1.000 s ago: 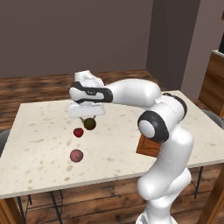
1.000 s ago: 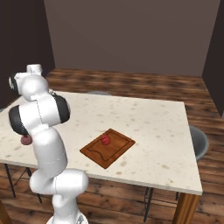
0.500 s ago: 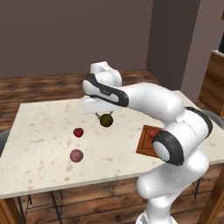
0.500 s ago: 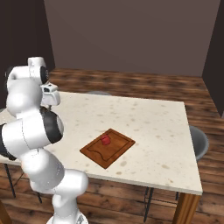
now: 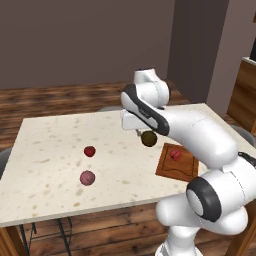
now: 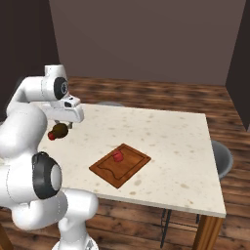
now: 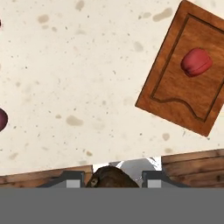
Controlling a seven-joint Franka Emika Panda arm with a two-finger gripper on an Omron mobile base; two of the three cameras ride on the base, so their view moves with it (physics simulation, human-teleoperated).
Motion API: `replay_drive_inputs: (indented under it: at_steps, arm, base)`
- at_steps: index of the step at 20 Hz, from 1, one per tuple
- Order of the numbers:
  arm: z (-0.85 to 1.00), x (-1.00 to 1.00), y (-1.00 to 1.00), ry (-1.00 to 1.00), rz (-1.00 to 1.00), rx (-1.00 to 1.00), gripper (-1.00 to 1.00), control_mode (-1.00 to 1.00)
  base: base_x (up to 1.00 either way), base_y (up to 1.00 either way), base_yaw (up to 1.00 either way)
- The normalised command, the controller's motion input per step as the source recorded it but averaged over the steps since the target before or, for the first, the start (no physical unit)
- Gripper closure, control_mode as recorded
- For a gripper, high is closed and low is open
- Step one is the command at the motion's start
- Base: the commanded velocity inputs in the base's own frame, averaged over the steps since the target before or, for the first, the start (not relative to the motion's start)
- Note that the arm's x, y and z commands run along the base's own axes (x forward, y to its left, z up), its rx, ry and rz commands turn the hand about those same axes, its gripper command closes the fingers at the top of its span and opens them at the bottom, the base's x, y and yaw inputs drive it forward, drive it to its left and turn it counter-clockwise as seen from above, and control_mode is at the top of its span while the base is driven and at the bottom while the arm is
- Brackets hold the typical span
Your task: Place the avocado, onion, tomato, and bell pepper on the cutting board.
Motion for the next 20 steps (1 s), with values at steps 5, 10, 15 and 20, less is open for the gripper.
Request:
replay_drive_inputs:
  at_steps: [5, 10, 15, 20]
  arm:
    - [0.00, -0.01, -0.87, 0.00, 0.00, 0.02, 1.00, -1.00]
    - [0.00, 0.00, -0.73, 0.00, 0.00, 0.02, 1.00, -1.00]
    - [-0.06, 0.01, -0.55, 0.02, 0.00, 0.01, 1.00, -1.00]
    - [-0.20, 0.08, -0.33, 0.00, 0.00, 0.00, 1.00, -1.00]
  base:
    - [0.00, 0.00, 0.00]
    - [0.00, 0.00, 0.00]
    - [0.00, 0.00, 0.00]
    - [0.00, 0.00, 0.00]
